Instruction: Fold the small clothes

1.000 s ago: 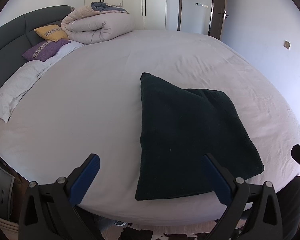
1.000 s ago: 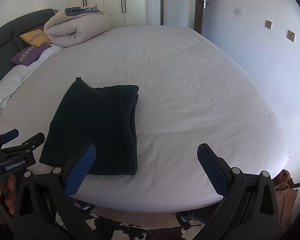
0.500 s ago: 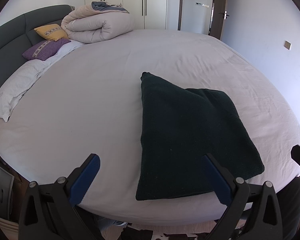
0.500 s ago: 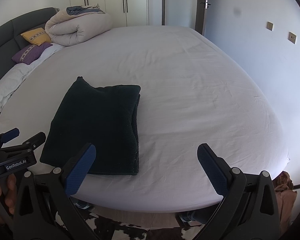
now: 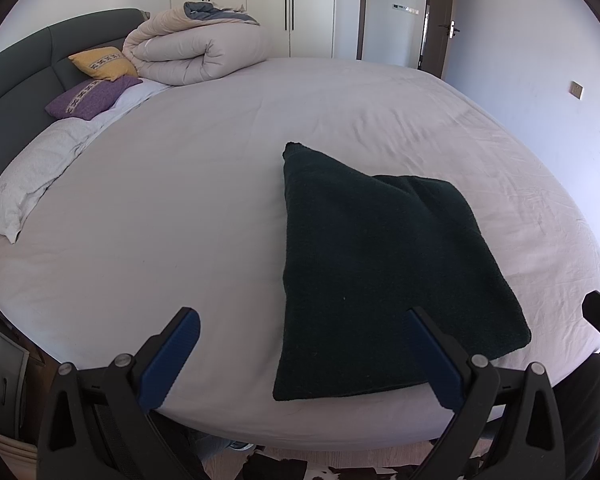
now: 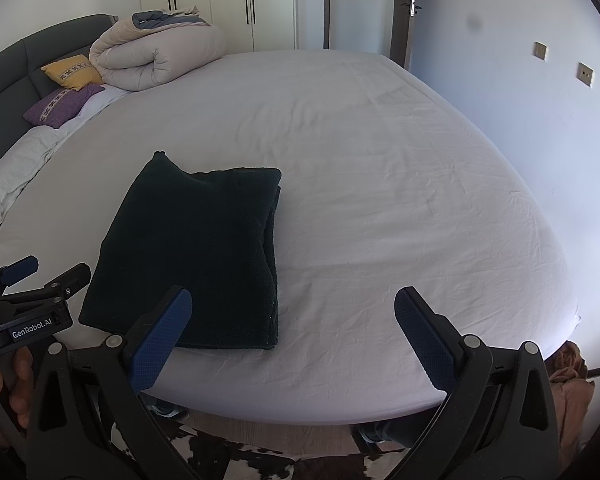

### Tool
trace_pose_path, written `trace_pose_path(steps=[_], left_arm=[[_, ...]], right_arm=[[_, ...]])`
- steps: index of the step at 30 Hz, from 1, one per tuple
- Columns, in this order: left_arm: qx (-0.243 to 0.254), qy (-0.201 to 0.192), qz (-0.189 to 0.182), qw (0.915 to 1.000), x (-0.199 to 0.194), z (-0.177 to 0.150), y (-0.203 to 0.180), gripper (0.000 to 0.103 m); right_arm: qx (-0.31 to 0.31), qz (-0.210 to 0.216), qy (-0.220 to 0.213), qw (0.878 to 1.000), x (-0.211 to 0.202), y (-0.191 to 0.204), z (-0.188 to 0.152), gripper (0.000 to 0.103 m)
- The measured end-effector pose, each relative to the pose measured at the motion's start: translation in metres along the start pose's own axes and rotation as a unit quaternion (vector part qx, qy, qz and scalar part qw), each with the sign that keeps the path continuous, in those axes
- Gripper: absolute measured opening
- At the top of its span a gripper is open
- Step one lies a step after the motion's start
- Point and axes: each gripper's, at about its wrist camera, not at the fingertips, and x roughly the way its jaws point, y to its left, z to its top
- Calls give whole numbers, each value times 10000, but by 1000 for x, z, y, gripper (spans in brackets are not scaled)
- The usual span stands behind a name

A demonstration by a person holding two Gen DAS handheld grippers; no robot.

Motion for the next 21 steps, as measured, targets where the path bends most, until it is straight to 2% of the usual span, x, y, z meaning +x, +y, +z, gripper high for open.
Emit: trace_pose_path(steps=[21], left_arm=[[4,50,0,10000,1,-7,6,103]], right_arm=[[5,-3,16,10000,1,3,-2,103]])
